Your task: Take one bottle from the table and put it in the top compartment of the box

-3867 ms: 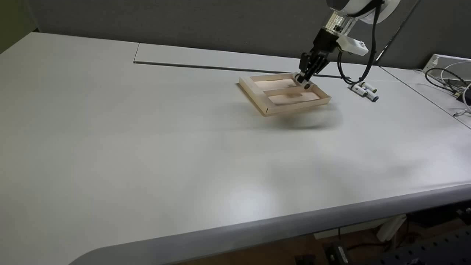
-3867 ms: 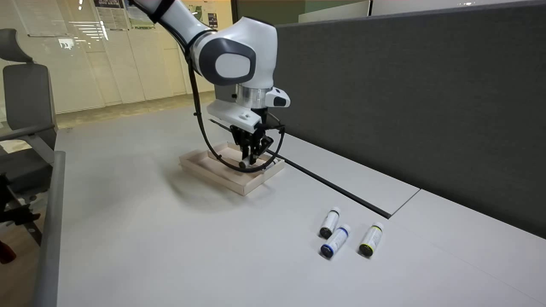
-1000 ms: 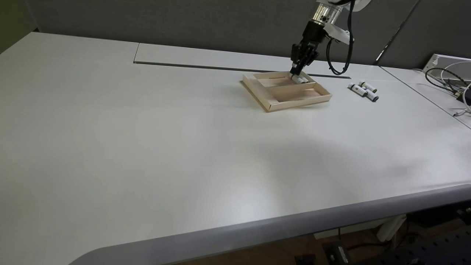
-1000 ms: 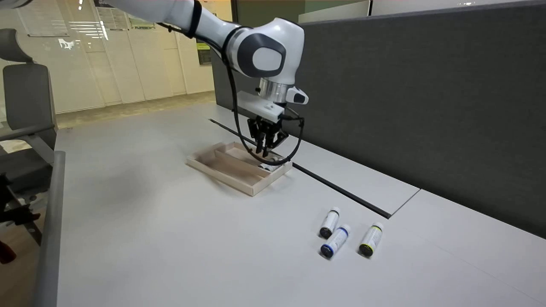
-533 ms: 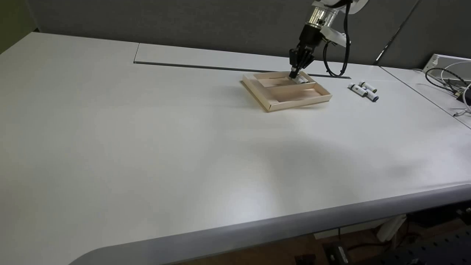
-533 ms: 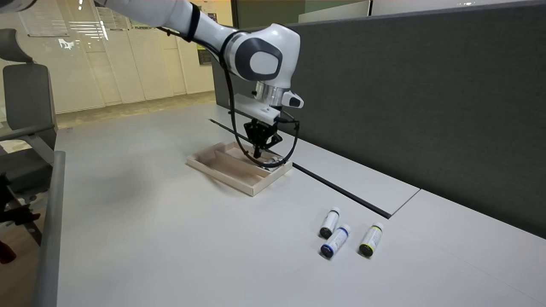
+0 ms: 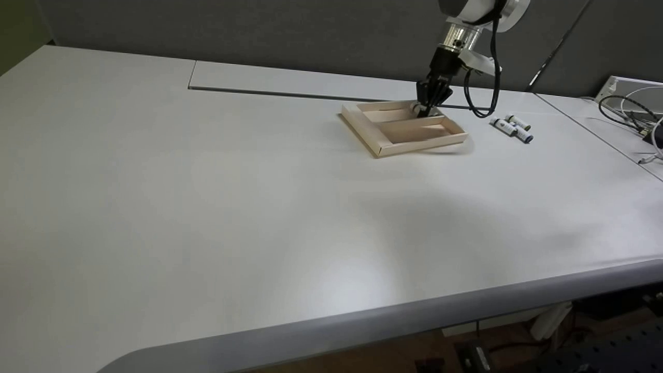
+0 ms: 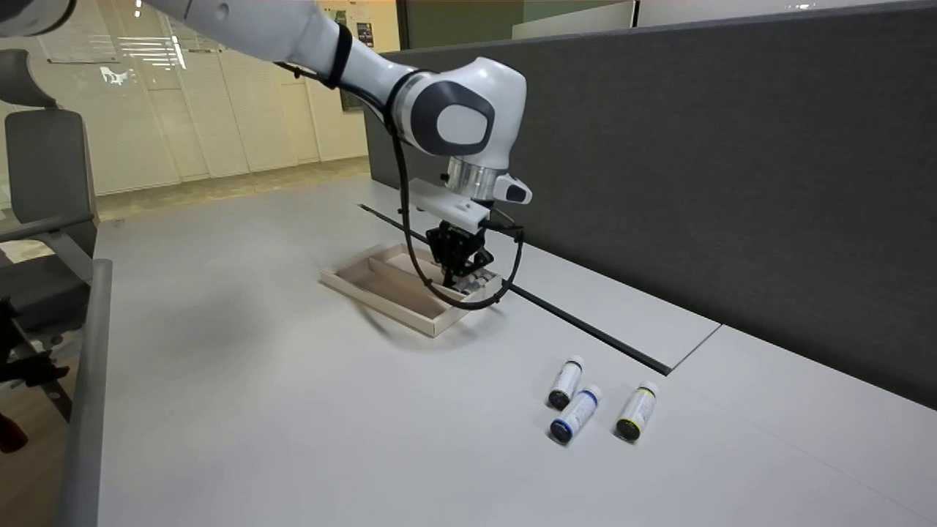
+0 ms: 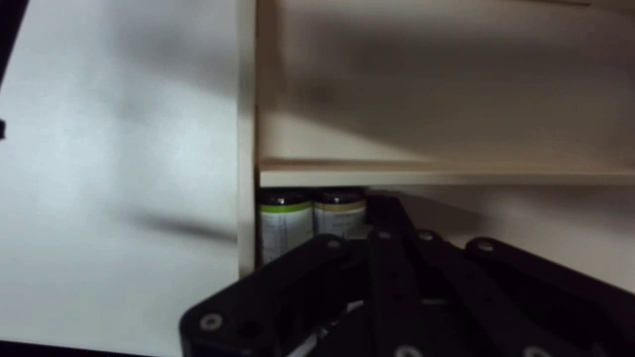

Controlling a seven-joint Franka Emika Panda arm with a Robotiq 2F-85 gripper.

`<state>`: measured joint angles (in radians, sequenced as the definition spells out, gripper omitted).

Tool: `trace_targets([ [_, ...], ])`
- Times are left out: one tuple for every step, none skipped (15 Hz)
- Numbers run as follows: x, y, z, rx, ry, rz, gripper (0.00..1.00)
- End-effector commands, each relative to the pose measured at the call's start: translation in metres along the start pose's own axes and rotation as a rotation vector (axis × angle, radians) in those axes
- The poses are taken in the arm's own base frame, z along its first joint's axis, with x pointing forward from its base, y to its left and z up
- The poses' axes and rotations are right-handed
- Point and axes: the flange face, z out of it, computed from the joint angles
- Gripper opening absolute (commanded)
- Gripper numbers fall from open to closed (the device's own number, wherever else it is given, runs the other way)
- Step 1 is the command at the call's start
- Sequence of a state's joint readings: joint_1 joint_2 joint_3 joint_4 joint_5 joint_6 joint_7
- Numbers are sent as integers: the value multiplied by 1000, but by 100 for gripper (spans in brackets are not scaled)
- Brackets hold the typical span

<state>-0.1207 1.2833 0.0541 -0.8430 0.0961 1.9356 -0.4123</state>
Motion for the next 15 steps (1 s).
trace_targets([
  [1,8,-15,-20,10,30,0],
  [1,10,-18,-22,12,30,0],
  [1,11,-21,-23,14,31,0],
  [1,11,-26,-22,20,31,0],
  [2,11,-32,-24,31,29,0],
  [3,11,-42,-28,44,27,0],
  [4,11,-53,-34,59,23,0],
  [4,11,-67,-40,72,18,0],
  [3,11,-78,-45,81,13,0],
  [2,11,-92,-57,81,6,0],
  [0,9,-107,-62,82,3,26],
  [-4,7,-128,-75,79,-1,26],
  [-6,7,-143,-89,87,0,31],
  [-10,8,-162,-104,93,1,39],
  [-15,8,-181,-118,98,1,45],
])
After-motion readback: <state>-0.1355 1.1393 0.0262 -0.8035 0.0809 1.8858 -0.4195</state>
